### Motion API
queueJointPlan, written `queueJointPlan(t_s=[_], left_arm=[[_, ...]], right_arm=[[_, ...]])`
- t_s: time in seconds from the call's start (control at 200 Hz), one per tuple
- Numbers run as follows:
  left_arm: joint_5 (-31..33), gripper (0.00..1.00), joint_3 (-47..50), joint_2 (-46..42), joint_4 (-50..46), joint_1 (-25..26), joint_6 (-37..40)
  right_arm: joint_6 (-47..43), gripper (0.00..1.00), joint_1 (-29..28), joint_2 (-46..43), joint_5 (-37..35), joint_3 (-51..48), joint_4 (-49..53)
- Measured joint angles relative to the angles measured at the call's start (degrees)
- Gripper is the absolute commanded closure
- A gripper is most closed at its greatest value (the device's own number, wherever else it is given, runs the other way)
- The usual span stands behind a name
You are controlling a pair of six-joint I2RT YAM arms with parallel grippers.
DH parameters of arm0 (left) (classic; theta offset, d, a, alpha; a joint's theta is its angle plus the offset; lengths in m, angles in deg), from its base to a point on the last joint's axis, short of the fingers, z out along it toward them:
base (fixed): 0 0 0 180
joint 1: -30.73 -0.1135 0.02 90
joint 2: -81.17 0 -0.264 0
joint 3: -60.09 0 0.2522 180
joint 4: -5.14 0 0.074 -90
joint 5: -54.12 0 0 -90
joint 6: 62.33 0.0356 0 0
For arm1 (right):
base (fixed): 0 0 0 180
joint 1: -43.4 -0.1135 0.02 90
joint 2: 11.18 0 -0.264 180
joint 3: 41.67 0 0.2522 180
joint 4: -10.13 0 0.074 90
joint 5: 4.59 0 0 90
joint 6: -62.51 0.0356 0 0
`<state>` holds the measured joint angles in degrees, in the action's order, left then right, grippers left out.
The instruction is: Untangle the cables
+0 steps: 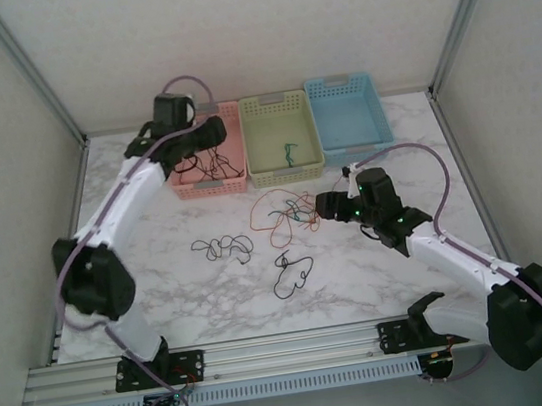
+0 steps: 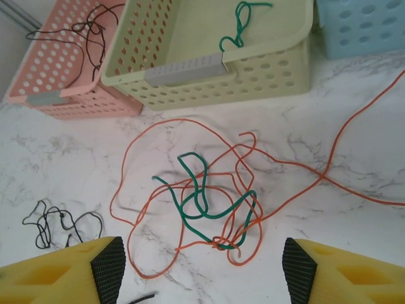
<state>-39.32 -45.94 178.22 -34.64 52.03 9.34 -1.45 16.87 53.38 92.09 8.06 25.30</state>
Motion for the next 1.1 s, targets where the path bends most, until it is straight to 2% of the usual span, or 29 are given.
queueJointPlan(t_s=[0.11, 0.225, 0.551, 0.701, 0.931, 1.101], left_arm=[[-2.62, 0.3, 6.82, -12.44, 0.9, 0.0, -1.22], [-6.36, 0.3, 18.56, -24.17, 1.86, 1.18, -3.06], [-10.03, 0.28, 48.24, -42.64, -0.76, 11.02, -10.45], [-9.51, 0.28, 52.65, -46.75, -1.09, 14.23, -13.49], [-7.76, 0.28, 53.35, -48.06, -1.38, 14.25, -14.34], [-6.95, 0.28, 52.94, -47.8, -2.62, 14.25, -14.27]], right_arm=[[0.09, 0.35, -0.04, 2.05, 1.79, 0.0, 1.11], [0.13, 0.36, -1.4, 4.63, 3.21, 0.02, 4.09], [-2.86, 0.39, -13.57, 15.19, 4.48, 3.3, 11.45], [-6.71, 0.39, -16.24, 19.37, 3.26, 7.89, 15.15], [-14.36, 0.39, -23.17, 25.49, -2.03, 17.38, 22.1], [-17.7, 0.41, -25.53, 30.64, -6.4, 20.9, 26.75]])
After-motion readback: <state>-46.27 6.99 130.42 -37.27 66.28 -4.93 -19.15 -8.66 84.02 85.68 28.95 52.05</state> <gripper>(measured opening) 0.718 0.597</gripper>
